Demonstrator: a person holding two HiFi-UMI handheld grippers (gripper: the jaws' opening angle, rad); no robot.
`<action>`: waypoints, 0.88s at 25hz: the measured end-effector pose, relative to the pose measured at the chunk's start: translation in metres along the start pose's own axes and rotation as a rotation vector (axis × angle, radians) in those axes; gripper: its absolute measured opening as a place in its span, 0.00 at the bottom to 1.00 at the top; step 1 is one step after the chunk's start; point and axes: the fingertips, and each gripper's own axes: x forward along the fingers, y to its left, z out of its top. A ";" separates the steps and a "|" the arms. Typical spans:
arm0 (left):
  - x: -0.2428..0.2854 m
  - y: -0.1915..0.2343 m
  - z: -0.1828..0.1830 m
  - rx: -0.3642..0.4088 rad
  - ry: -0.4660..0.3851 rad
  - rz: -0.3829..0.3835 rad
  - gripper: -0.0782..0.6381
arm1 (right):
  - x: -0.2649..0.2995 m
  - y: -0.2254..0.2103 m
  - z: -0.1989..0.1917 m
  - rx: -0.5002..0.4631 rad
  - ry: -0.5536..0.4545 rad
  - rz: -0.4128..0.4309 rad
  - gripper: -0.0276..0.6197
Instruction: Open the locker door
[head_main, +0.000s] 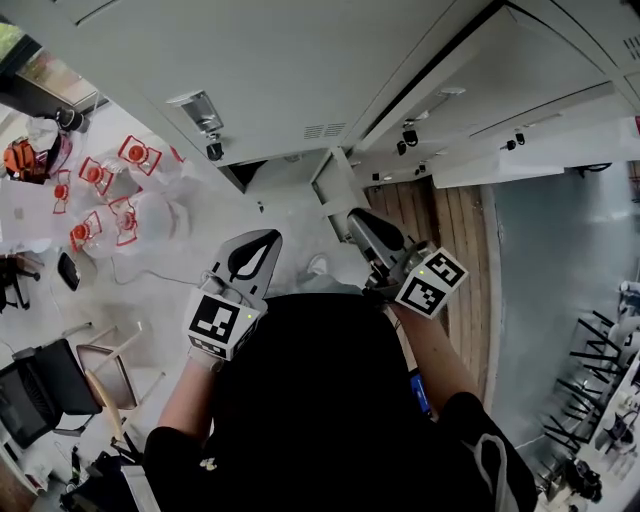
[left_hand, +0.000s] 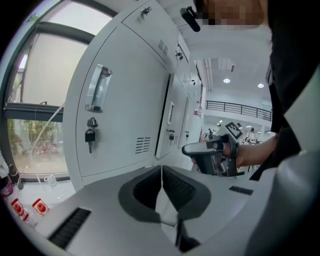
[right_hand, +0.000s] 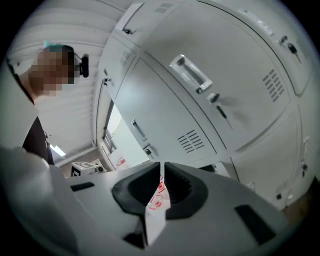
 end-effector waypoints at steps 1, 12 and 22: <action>-0.003 0.001 0.005 0.003 -0.013 -0.001 0.14 | 0.006 0.009 0.003 -0.053 -0.010 -0.006 0.11; -0.025 0.012 0.031 0.018 -0.118 0.005 0.14 | 0.034 0.068 0.005 -0.562 -0.041 -0.104 0.11; -0.041 0.020 0.032 0.022 -0.159 0.007 0.14 | 0.044 0.077 -0.009 -0.584 0.002 -0.103 0.11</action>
